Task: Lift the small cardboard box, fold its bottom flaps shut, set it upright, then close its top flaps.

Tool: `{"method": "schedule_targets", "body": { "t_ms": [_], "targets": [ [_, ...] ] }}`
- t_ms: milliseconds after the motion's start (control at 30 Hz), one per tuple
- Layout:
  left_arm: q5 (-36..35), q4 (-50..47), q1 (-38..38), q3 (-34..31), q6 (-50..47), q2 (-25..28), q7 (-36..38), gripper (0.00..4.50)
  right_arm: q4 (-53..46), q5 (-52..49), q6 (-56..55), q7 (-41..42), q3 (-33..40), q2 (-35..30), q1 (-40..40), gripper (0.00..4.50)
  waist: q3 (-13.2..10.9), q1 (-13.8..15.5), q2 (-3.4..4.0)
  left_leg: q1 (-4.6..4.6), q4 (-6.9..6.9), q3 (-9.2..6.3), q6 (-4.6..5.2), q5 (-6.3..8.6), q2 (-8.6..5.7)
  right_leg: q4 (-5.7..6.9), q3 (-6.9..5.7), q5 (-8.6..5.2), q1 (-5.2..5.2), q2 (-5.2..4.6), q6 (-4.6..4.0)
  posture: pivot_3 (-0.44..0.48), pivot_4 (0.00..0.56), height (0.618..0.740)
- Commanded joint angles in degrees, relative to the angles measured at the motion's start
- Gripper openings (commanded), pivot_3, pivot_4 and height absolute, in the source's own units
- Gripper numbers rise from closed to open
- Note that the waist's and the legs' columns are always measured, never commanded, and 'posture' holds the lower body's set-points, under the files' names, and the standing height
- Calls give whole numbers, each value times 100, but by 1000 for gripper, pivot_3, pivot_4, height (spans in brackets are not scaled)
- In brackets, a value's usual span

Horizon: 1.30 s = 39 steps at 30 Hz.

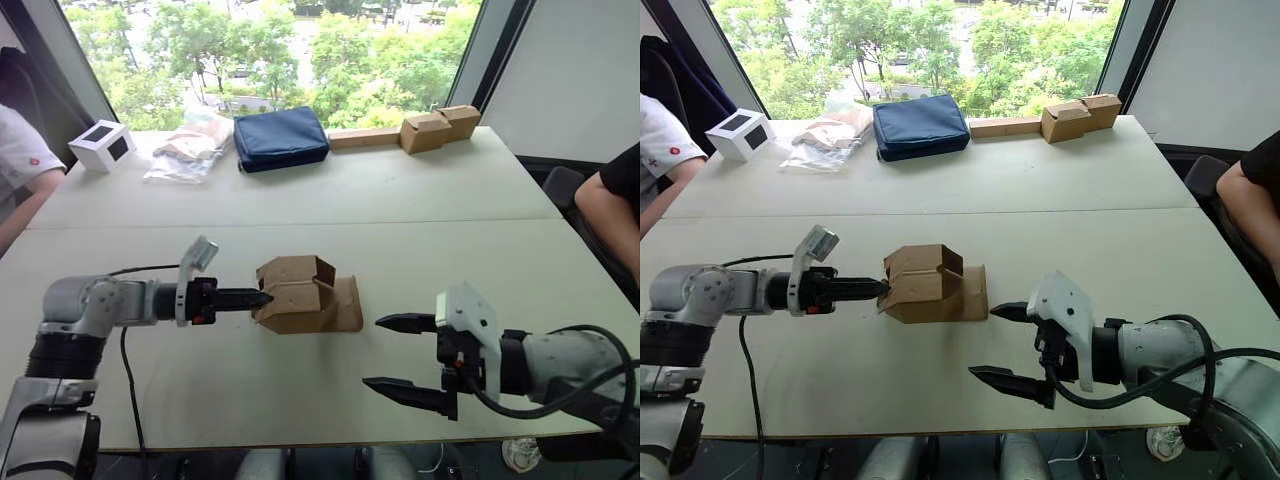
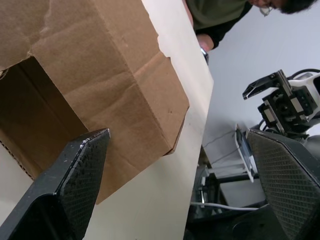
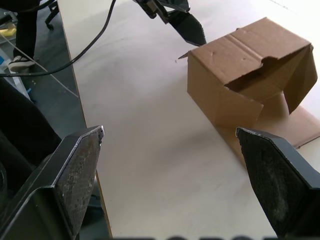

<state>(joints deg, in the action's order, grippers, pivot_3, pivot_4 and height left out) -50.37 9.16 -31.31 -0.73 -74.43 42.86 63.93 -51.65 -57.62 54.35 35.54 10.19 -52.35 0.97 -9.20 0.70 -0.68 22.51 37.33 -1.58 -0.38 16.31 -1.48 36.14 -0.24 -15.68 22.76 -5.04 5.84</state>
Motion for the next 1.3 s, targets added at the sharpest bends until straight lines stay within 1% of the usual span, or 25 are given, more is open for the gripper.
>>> {"method": "schedule_targets", "body": {
  "t_ms": [33, 233, 367, 533, 867, 1000, 1233, 1267, 1300],
  "targets": [
    [107, 160, -196, -86, 163, 183, 228, 4500, -209, -34, -150, -85, 129, -34, -152, 4479, 0, -1, 0, 0, 0, 0, 0, 0, 0, 0, 0, 0, 0, 0, 0, 0, 150, 737],
    [167, 271, -181, -129, 210, 511, 534, 4500, -268, -25, -254, -179, 124, -43, -355, 4479, 0, -9, 0, 0, 0, 0, 1, 0, 0, 1, 0, 0, 1, 2, 1, 0, 150, 737],
    [181, 231, -164, -91, 188, 499, 580, 4500, -290, -73, -274, -281, 20, -35, -305, 4479, 0, 2, -1, 0, 1, 0, 1, 0, 0, 1, 0, 0, -1, 1, 0, 0, 150, 737],
    [303, 291, -163, 28, 278, 248, 498, 4500, -235, -175, -255, -324, -8, -102, -130, 4479, 0, 1, -1, 0, 2, 0, 1, 0, 0, 1, 0, 0, -2, 0, 1, 0, 150, 737],
    [689, 861, -393, 365, 534, -179, 618, 4500, -204, -390, -186, -629, -76, -114, 198, 4479, 0, -3, -2, 0, 3, 0, 2, -1, 0, 2, -1, 0, -2, 4, 1, 0, 150, 737],
    [796, 1201, -558, 326, 713, -495, 573, 4500, -136, -235, -235, -601, -100, -111, 68, 4479, 0, 6, -4, 0, 3, 0, 2, -1, -1, 3, -1, 1, -2, 5, 2, 0, 150, 737],
    [788, 1186, -614, 283, 716, -672, 641, 4500, -248, -143, -250, -618, -123, -149, -167, 4479, 1, -7, -5, 1, 6, 0, 3, -1, 0, 6, -1, 1, -2, 9, 3, 0, 150, 737],
    [775, 1213, -628, 241, 699, -703, 617, 4254, -287, -105, -256, -608, -144, -165, -235, 4494, 1, -10, -5, 1, 6, -1, 2, -1, 0, 6, -1, 1, -2, 10, 3, 0, 150, 737],
    [765, 1240, -644, 207, 679, -720, 604, 4106, -312, -87, -260, -609, -162, -170, -268, 4500, 1, -8, -4, 1, 6, -1, 3, -1, 1, 6, -1, 1, -1, 11, 3, 0, 150, 737]
  ]
}}
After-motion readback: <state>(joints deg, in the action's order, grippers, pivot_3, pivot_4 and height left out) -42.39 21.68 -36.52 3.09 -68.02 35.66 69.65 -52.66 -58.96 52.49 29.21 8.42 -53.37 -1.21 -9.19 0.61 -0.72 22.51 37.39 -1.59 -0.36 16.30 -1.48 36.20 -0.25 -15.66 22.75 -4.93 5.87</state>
